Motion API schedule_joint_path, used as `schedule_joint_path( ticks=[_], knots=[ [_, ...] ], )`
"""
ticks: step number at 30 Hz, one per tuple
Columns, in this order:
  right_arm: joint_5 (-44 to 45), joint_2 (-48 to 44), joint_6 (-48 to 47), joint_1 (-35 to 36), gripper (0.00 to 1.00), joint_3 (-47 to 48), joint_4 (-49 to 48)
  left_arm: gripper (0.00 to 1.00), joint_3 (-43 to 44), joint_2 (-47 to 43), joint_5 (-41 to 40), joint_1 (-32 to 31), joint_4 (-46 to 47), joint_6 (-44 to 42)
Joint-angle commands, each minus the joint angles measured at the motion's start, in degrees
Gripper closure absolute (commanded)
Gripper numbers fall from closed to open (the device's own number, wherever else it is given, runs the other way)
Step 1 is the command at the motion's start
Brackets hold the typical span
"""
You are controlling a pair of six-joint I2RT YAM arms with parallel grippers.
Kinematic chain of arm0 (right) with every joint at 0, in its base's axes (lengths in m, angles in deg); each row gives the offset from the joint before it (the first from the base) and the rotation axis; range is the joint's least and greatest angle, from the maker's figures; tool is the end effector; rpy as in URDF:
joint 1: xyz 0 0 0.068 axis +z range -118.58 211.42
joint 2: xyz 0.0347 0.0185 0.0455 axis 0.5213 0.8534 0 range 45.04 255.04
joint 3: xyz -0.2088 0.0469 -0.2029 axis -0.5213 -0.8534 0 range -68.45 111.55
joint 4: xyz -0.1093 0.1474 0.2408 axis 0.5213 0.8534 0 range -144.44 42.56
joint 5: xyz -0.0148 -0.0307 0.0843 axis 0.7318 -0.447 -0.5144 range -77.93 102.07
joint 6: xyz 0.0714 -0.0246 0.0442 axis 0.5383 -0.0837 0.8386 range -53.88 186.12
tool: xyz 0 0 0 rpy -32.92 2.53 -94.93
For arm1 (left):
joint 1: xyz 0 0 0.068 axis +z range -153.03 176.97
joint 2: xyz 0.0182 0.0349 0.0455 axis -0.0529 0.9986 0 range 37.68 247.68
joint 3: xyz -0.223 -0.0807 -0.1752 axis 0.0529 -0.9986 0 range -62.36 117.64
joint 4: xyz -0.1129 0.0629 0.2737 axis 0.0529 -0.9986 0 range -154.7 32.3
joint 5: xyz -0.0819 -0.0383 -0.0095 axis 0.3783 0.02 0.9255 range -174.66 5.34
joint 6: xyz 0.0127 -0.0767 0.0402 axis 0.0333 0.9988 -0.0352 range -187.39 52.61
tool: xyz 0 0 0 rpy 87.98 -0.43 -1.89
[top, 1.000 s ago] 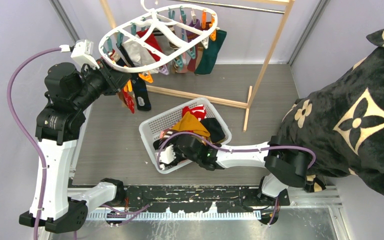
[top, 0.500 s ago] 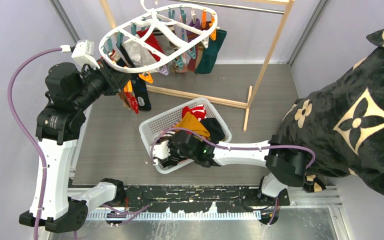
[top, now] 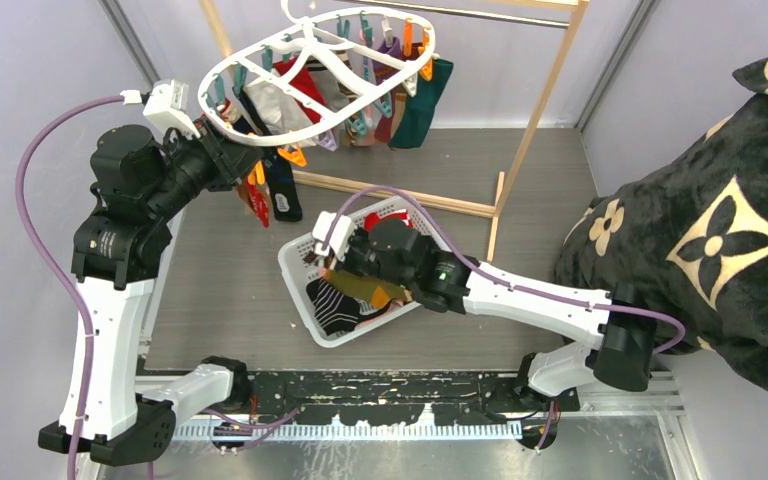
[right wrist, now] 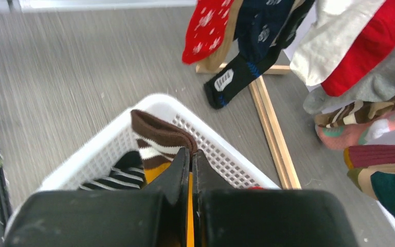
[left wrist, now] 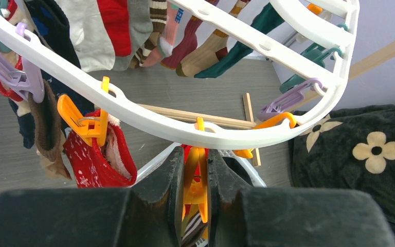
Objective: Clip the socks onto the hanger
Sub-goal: Pick up the sock from the bin, then clamp the sock onto the hanger.
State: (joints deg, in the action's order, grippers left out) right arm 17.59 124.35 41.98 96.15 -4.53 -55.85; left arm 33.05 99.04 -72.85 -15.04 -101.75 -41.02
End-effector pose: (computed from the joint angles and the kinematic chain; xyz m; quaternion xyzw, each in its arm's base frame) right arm 0.1808 0.3655 0.3400 -0.5298 0.5827 0.1778 0.5900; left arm 0.2274 -0.0646 0.5505 -0.0297 0.7643 -0.2846 0.5779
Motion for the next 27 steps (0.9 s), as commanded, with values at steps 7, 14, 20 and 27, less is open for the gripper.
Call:
schedule_joint_path(
  ticks=[7,14,20,27],
  knots=[
    [10.77,0.49,20.18,-0.32,0.99,22.82,8.2,0.93,0.65,-0.48,1.05,-0.21,-2.71,-0.47],
    [16.46,1.35,27.83,-0.31,0.99,19.39,5.48,0.95,0.18,-0.79,1.58,-0.22,-2.38,0.32],
    [20.32,2.83,33.78,-0.31,0.99,16.7,-0.83,0.97,-0.58,-0.84,2.28,-0.28,-2.09,0.61],
    [20.15,3.76,37.4,-0.26,0.99,14.94,-9.27,1.0,-1.45,-0.81,2.77,-0.23,-1.43,1.17]
  ],
)
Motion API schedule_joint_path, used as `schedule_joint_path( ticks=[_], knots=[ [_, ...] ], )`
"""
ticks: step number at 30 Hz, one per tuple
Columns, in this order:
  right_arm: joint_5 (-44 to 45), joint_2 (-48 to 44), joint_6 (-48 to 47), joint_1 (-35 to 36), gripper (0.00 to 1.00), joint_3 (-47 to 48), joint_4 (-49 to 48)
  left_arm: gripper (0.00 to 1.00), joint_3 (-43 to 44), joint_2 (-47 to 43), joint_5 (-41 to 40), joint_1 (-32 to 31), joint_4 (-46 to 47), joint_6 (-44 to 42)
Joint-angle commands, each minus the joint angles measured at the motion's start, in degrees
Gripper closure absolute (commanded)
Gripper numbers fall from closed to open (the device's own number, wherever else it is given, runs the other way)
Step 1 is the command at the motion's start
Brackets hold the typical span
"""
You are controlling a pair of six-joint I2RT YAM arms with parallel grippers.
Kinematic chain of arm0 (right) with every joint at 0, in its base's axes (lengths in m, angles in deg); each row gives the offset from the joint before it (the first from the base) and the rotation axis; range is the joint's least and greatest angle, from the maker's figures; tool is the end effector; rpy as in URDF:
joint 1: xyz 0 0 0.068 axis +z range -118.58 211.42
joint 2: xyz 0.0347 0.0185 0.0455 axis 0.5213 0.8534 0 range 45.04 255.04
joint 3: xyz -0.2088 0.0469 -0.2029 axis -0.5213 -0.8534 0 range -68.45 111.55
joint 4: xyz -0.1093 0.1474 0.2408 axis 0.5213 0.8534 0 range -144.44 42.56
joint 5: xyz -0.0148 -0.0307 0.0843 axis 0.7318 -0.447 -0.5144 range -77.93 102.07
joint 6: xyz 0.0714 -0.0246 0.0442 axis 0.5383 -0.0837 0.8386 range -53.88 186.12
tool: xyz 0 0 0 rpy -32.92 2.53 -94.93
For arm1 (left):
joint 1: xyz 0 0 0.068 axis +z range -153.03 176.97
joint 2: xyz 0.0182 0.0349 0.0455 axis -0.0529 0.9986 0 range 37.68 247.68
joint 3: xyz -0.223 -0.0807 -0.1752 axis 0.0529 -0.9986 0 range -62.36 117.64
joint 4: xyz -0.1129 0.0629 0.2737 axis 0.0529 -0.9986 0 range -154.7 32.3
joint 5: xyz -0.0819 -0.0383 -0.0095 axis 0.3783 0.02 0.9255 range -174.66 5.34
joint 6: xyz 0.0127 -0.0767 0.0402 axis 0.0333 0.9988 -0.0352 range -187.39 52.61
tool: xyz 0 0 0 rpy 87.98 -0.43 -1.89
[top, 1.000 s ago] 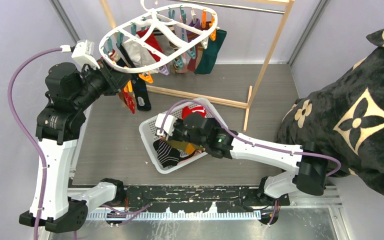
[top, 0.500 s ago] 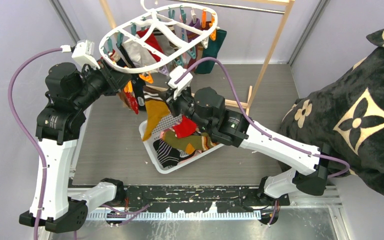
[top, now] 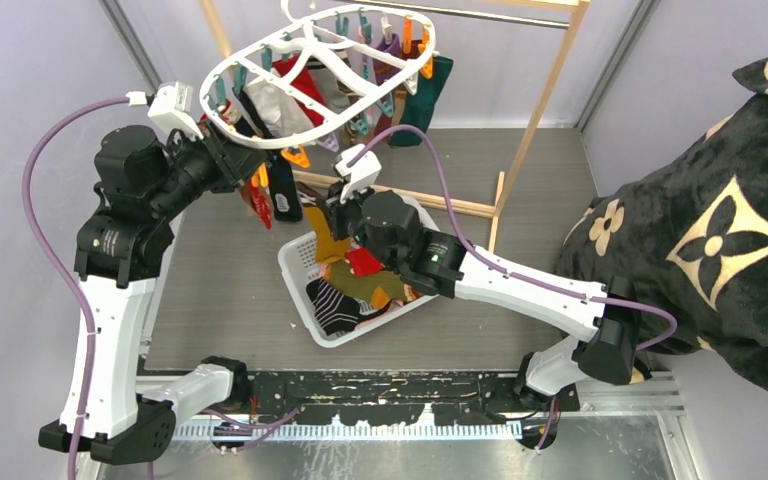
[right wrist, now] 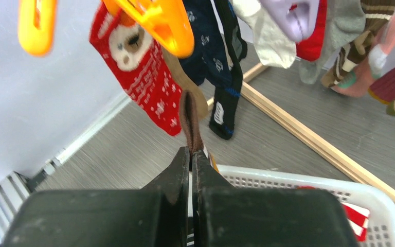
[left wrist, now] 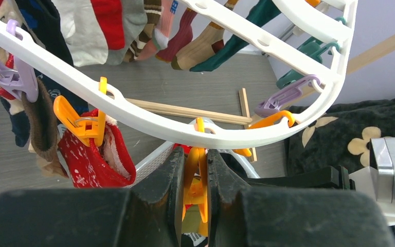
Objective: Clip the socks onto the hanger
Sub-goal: Clamp the sock onto the hanger.
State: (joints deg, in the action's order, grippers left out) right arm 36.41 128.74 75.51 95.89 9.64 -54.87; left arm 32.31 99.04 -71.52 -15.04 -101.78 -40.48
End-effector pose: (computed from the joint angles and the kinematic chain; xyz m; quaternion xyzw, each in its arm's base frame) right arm 0.2124 0.3704 0.4169 -0.2077 0.7057 0.2717 0.6205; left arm 0.2289 -0.0667 0.5459 -0.0269 0.7683 -0.2942 0.5678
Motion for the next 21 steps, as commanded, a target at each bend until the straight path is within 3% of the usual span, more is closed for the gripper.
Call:
schedule_joint_path(
  ticks=[1,21],
  knots=[
    [1.28,-0.64,4.15,0.04,0.99,0.54,-11.47,1.0,-0.97,-0.85,1.77,-0.21,-1.14,0.87],
    [3.94,5.14,8.88,5.58,0.99,5.62,-19.0,1.0,-4.2,-2.15,-1.44,-0.21,1.89,2.2]
  ],
)
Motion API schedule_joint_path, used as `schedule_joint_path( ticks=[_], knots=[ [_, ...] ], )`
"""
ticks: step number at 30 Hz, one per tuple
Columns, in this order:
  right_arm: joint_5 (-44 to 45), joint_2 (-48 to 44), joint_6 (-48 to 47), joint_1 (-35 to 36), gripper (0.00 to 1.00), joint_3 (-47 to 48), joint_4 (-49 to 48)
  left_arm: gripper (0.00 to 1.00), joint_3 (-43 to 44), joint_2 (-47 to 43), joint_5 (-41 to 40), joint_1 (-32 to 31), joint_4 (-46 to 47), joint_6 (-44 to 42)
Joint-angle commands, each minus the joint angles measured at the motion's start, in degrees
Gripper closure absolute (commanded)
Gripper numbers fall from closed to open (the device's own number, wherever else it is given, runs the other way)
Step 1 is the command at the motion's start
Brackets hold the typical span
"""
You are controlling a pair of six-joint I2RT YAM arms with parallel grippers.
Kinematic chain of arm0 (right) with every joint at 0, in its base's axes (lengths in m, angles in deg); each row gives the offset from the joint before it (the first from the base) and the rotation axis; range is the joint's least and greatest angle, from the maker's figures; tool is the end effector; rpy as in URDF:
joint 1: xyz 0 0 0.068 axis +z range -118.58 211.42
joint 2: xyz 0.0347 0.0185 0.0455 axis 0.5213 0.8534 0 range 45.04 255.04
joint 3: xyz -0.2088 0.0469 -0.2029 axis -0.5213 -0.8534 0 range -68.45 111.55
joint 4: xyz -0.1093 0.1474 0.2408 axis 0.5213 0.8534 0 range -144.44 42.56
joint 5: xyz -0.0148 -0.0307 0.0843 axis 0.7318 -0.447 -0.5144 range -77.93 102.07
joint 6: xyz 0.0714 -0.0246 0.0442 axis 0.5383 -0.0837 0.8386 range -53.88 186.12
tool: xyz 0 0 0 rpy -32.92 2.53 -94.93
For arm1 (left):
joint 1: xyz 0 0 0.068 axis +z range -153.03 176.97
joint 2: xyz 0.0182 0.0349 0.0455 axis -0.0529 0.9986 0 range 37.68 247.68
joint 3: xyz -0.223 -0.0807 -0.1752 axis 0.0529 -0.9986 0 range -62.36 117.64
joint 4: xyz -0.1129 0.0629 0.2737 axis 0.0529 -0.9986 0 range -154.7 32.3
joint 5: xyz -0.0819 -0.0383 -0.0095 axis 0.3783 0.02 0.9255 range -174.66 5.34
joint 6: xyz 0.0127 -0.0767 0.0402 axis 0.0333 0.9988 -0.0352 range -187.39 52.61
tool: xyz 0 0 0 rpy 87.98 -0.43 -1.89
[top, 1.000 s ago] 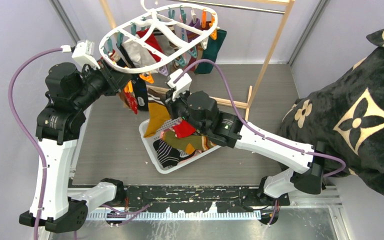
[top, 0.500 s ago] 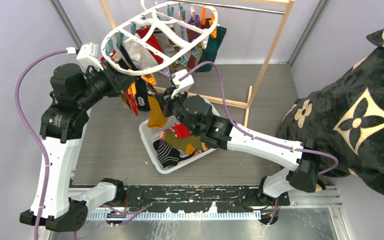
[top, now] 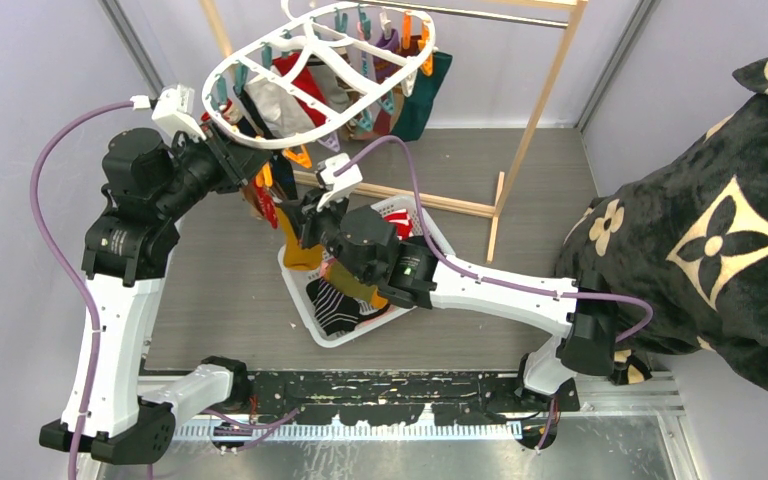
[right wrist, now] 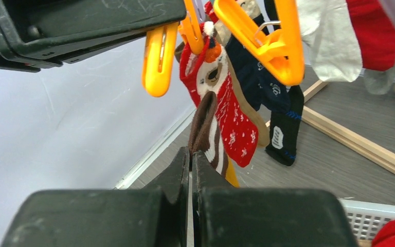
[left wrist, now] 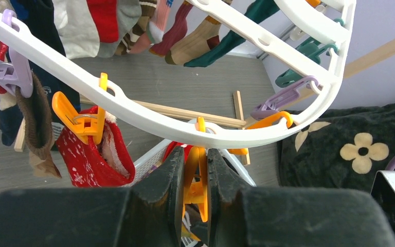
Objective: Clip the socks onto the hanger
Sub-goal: Clamp the sock onto the hanger.
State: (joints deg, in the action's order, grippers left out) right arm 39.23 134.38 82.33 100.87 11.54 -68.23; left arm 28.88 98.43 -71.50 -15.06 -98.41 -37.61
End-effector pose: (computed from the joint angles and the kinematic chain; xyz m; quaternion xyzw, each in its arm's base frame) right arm 0.1925 0.4125 0.4236 -0.1418 0.6674 0.3680 0.6316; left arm 0.2363 -0.0684 0.5354 -0.0450 0.7645 -0.3095 0.5637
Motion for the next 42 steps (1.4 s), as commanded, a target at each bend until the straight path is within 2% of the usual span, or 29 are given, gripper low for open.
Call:
schedule_joint_path(
  ticks=[1,21,42],
  knots=[
    [0.94,-0.41,2.22,0.66,0.99,3.89,-5.86,1.0,-0.84,-1.59,-1.48,-0.18,-1.43,-0.79],
    [-1.44,0.08,2.95,1.26,0.99,4.76,-7.12,1.0,-1.7,-1.96,-4.24,-0.18,-0.52,-1.36],
    [-3.76,1.81,2.6,1.3,0.99,6.9,-6.02,1.0,-1.04,-1.26,-3.15,-0.24,-0.51,-0.8]
  ],
)
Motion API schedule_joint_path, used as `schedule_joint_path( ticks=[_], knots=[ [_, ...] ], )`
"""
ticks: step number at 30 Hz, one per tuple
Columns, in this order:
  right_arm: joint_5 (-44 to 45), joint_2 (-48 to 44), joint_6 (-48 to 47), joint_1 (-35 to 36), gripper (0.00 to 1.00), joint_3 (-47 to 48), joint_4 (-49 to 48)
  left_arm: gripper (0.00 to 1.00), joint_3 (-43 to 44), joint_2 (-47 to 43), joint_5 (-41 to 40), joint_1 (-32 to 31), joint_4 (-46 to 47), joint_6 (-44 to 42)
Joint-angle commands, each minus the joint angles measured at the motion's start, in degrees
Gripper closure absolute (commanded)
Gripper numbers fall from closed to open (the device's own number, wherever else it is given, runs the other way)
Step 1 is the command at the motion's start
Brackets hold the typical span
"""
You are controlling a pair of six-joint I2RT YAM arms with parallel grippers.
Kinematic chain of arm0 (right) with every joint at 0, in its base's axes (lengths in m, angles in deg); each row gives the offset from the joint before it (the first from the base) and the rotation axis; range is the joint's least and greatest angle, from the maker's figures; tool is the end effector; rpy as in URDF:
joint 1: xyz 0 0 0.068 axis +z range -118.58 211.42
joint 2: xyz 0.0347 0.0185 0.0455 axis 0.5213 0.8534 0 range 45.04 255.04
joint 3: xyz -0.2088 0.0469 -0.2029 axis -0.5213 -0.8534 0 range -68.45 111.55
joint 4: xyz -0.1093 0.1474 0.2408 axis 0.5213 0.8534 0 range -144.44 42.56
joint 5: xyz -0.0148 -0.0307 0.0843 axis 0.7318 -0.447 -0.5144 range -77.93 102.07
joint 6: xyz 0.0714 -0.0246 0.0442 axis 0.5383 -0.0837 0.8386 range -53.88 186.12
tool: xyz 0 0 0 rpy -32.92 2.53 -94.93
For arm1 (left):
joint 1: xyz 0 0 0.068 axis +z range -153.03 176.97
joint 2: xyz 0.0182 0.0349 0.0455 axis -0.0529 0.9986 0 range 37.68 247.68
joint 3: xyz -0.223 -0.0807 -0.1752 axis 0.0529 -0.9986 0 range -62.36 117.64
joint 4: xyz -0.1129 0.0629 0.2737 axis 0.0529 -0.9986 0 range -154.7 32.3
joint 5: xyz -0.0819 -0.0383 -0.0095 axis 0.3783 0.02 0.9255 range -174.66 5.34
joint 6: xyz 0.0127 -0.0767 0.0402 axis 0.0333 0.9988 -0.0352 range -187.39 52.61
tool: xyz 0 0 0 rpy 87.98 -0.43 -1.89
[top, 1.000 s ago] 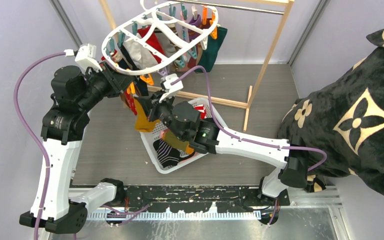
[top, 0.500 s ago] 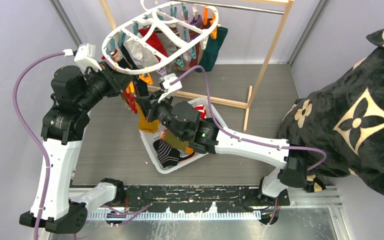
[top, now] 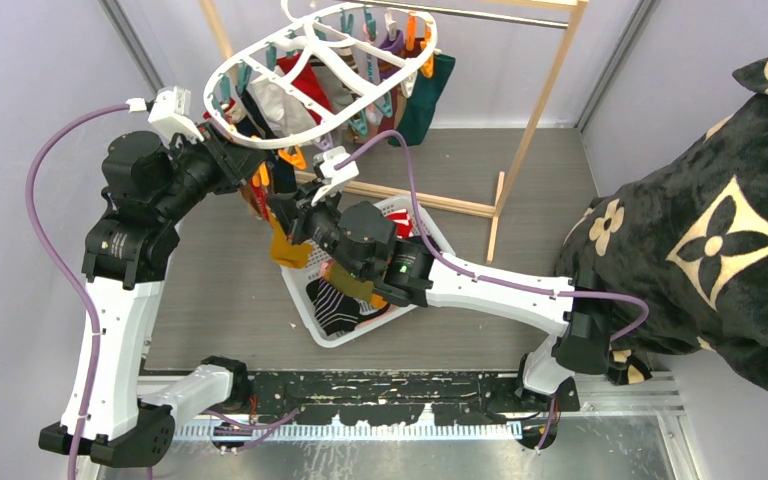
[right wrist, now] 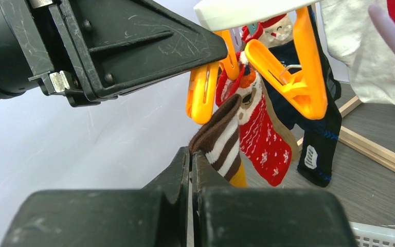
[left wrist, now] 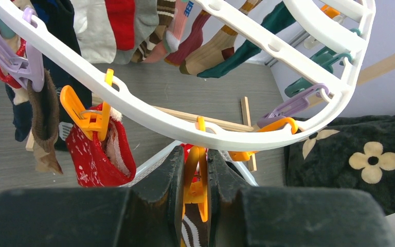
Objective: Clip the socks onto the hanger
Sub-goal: Clamp the sock onto the hanger.
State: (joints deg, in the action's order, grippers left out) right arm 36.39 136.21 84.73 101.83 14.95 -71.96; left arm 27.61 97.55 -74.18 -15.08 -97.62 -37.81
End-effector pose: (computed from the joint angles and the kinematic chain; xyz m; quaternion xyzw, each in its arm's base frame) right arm 0.1852 0.4251 0.4451 -0.1303 0.6371 0.4272 0.6282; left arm 0.2355 -0.0647 0.5326 -0.0580 0.7619 -0.2932 0.5746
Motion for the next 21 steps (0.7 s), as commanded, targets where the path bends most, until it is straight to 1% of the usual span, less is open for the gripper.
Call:
schedule_joint_path(
  ticks=[1,8,21],
  knots=[
    [-1.05,0.07,0.22,0.33,0.99,3.48,-2.12,1.0,0.35,-0.38,-0.42,-0.17,-1.25,-0.55],
    [-0.73,-0.25,0.66,0.4,0.99,2.39,-2.8,1.0,0.28,-0.43,-0.55,-0.16,-1.3,-0.47],
    [-1.37,0.32,-0.76,0.34,0.99,4.64,-2.78,1.0,-0.59,-0.85,-0.92,-0.17,-1.21,-0.71]
  ],
)
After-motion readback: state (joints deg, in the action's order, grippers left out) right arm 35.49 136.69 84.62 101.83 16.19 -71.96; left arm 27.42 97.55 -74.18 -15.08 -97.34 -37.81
